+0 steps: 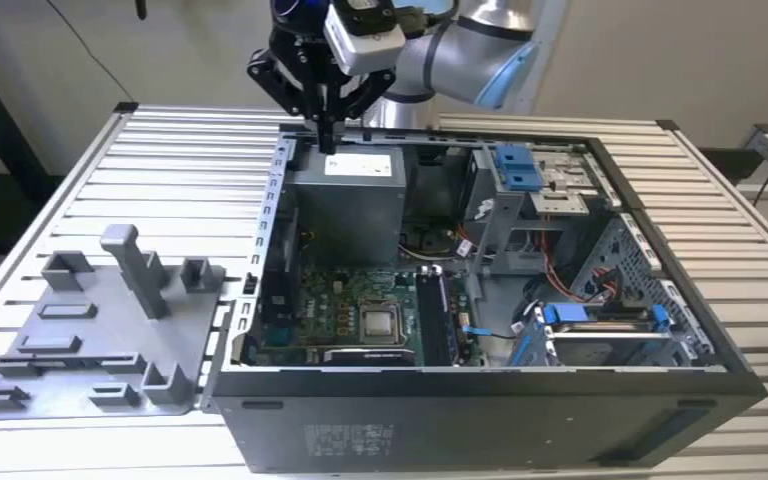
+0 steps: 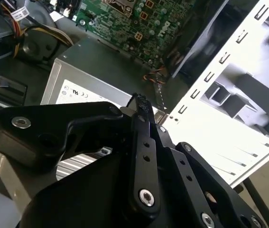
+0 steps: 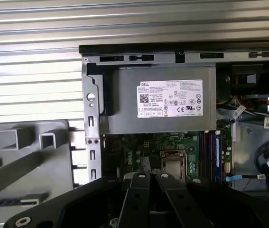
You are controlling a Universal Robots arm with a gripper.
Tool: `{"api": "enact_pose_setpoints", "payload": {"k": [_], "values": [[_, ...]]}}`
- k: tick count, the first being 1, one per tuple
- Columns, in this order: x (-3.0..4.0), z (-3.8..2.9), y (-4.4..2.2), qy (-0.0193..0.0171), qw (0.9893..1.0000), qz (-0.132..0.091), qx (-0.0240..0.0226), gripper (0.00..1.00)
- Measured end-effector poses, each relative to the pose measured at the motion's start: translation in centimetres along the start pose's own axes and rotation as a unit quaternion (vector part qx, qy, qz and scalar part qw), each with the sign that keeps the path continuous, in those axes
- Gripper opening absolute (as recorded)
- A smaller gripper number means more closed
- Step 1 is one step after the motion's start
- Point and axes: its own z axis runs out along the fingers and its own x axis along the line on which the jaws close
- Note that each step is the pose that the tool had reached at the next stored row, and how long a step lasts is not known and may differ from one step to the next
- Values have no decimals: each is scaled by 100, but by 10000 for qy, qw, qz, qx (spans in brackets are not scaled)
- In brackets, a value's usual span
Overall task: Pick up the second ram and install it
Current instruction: 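Reach for the second ram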
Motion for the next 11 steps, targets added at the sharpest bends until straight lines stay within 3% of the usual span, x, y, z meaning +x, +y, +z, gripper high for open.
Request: {"api": "enact_pose_setpoints", "payload": {"k": [4, 11], "values": [[76, -1, -6, 0, 10000, -2, 0, 11], [293, -7, -21, 1, 10000, -12, 0, 11]]}}
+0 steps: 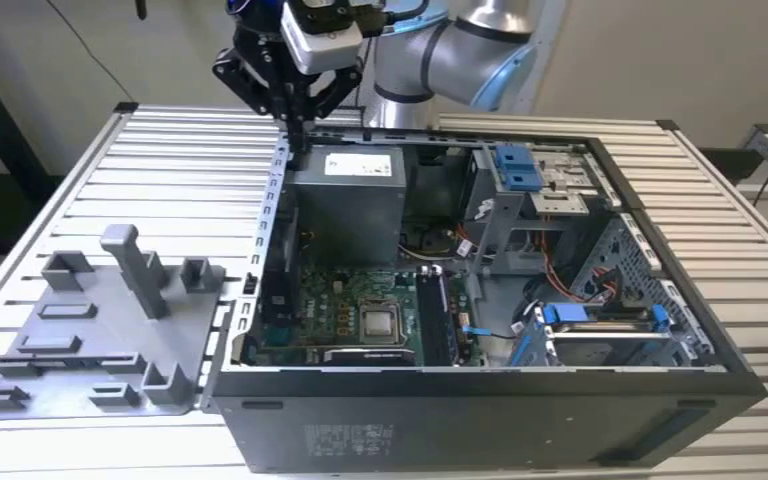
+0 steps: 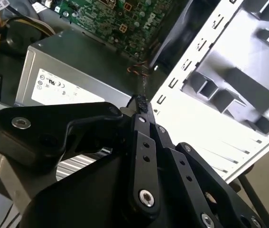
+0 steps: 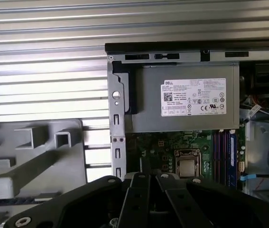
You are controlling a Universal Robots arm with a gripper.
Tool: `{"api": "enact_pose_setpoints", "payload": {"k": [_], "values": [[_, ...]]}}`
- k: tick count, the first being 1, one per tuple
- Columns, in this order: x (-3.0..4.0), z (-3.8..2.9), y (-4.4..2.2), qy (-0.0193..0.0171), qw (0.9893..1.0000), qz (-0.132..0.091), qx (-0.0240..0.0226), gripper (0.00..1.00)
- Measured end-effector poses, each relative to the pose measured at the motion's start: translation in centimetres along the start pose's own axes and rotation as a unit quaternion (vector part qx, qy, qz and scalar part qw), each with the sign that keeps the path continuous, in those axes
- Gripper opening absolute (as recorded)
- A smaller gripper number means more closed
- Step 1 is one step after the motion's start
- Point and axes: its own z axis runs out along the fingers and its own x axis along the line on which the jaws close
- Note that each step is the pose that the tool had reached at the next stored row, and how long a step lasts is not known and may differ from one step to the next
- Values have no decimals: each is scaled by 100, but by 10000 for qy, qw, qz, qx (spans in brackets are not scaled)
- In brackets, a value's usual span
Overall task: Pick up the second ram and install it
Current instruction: 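Reach for the second ram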
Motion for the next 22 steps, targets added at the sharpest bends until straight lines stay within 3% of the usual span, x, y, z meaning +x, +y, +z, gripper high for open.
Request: {"api": "enact_pose_setpoints", "payload": {"k": [22], "values": [[808, -18, -60, 1, 10000, -33, -1, 11]]}}
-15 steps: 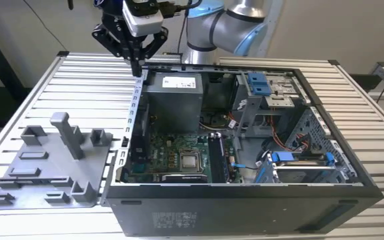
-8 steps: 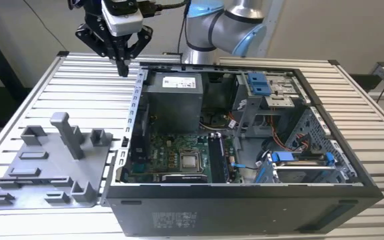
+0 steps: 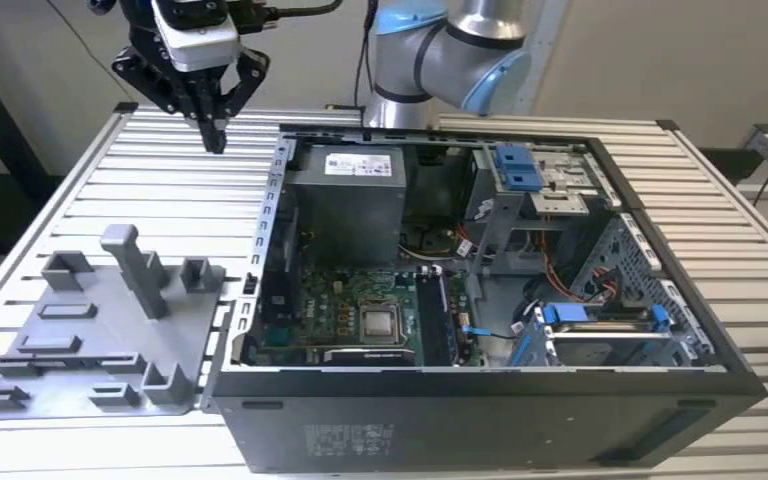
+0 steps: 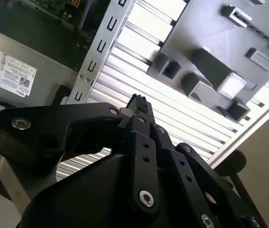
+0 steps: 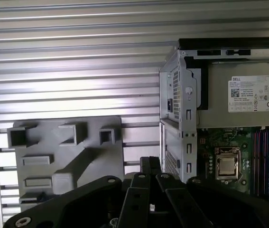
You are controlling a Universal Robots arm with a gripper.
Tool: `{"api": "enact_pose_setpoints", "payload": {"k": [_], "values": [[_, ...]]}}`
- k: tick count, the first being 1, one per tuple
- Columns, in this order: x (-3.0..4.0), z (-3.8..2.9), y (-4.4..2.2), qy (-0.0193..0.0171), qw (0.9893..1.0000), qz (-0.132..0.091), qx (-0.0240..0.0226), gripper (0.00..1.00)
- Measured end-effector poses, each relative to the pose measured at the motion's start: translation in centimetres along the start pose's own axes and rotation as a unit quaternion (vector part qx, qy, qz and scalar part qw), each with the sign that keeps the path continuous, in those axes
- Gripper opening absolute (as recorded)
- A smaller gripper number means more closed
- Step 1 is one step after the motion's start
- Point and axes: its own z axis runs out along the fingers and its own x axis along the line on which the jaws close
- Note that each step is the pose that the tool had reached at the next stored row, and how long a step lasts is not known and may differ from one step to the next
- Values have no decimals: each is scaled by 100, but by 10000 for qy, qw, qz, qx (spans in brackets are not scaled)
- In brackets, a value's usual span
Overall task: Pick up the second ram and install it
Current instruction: 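Reach for the second ram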
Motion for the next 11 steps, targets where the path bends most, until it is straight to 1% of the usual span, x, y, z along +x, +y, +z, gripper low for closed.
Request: {"api": "enact_pose_setpoints", "payload": {"k": [11], "values": [[456, -10, -36, 1, 10000, -13, 0, 11]]}}
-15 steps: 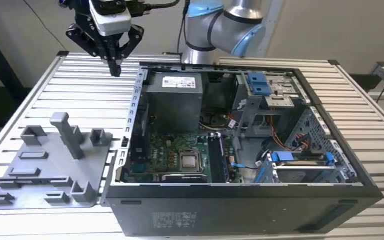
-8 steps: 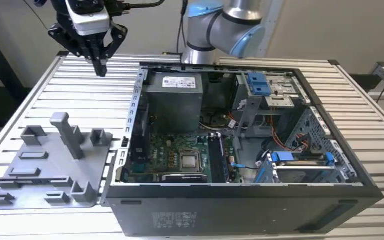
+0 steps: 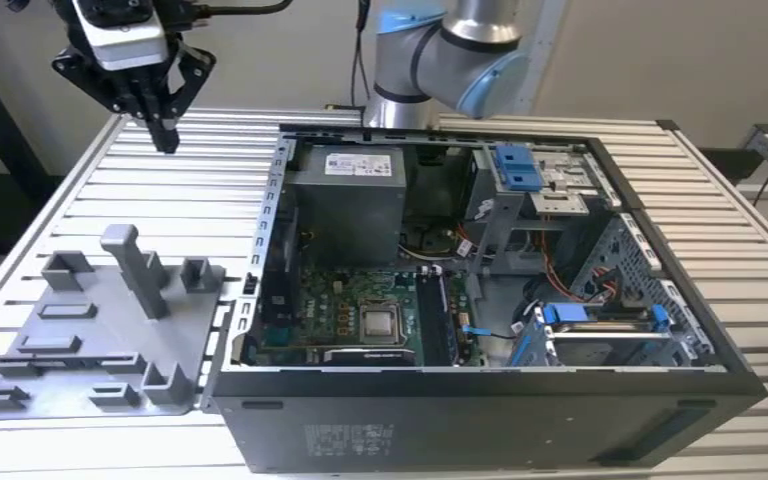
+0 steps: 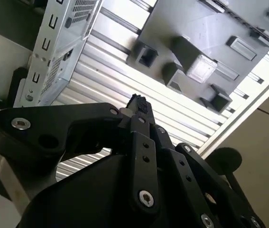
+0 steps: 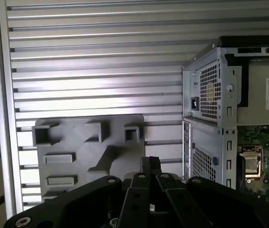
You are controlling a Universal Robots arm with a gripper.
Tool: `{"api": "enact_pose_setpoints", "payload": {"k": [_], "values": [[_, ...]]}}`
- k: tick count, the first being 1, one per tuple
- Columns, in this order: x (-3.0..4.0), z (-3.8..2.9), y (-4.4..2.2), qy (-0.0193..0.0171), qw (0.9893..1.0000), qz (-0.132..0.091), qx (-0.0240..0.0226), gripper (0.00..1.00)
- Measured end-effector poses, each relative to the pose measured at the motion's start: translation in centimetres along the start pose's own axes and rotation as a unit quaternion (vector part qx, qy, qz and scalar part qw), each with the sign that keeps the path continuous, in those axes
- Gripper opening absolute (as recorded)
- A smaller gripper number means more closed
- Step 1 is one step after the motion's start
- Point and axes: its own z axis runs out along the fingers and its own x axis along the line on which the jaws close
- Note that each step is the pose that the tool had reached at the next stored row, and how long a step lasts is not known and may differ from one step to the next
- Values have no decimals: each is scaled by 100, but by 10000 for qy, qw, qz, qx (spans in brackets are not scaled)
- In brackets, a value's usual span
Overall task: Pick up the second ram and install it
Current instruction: 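Reach for the second ram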
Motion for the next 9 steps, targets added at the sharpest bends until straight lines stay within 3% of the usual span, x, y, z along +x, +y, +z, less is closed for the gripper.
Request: {"api": "enact_pose_setpoints", "payload": {"k": [9], "values": [[365, -8, -26, 1, 10000, -12, 0, 11]]}}
